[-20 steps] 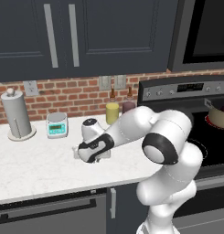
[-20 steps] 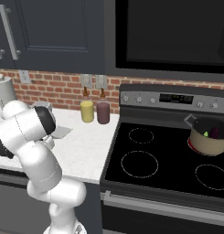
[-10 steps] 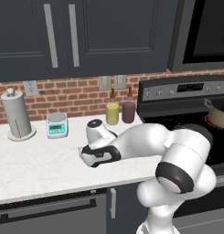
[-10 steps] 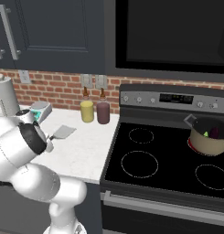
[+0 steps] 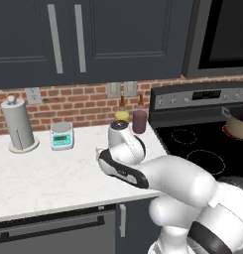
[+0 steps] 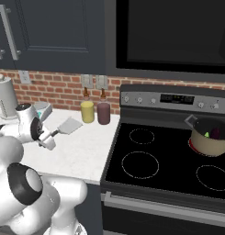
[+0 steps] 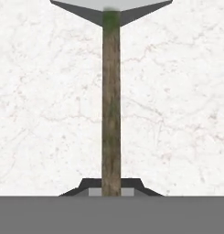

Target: Put the lemon wedge and eggplant in the pot. Retrieve the spatula and lightly stir the vegetables in the pot.

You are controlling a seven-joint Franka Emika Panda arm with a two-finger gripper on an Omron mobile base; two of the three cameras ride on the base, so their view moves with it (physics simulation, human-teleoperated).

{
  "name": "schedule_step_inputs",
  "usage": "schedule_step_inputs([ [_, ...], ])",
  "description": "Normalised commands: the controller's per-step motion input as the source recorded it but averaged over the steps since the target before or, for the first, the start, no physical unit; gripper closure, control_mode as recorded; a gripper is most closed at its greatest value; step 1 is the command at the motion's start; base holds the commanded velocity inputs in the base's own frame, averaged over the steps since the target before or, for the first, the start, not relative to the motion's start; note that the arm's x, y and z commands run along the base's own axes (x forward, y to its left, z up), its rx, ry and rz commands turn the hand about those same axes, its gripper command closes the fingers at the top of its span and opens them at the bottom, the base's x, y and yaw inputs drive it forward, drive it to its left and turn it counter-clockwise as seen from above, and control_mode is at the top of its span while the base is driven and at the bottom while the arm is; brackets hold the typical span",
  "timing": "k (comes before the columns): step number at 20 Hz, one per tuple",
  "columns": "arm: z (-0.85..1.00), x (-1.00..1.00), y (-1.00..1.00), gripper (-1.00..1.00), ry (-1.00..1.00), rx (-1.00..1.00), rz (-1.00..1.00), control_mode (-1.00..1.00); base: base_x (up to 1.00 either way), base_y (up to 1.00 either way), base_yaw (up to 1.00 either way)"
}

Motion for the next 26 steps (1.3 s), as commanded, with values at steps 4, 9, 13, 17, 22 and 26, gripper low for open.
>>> schedule_step_inputs([
  [4, 1.00, -0.68, -0.33, 1.00, 0.00, 0.20, -0.11, -1.00, 0.00, 0.00, 0.00],
  [9, 1.00, -0.95, -0.29, 1.00, 0.00, 0.30, -0.16, -1.00, 0.00, 0.00, 0.00],
  [13, 1.00, -0.94, -0.31, 1.00, 0.08, 0.37, -0.22, -1.00, 0.00, 0.00, 0.00],
  [17, 1.00, -0.76, -0.35, 1.00, 0.17, 0.38, -0.27, -1.00, 0.00, 0.00, 0.00],
  [22, 0.95, -0.39, -0.44, 1.00, 0.21, 0.35, -0.26, -1.00, 0.00, 0.00, 0.00],
  [26, 0.77, -0.25, -0.55, 1.00, 0.12, 0.28, -0.19, -1.00, 0.00, 0.00, 0.00],
])
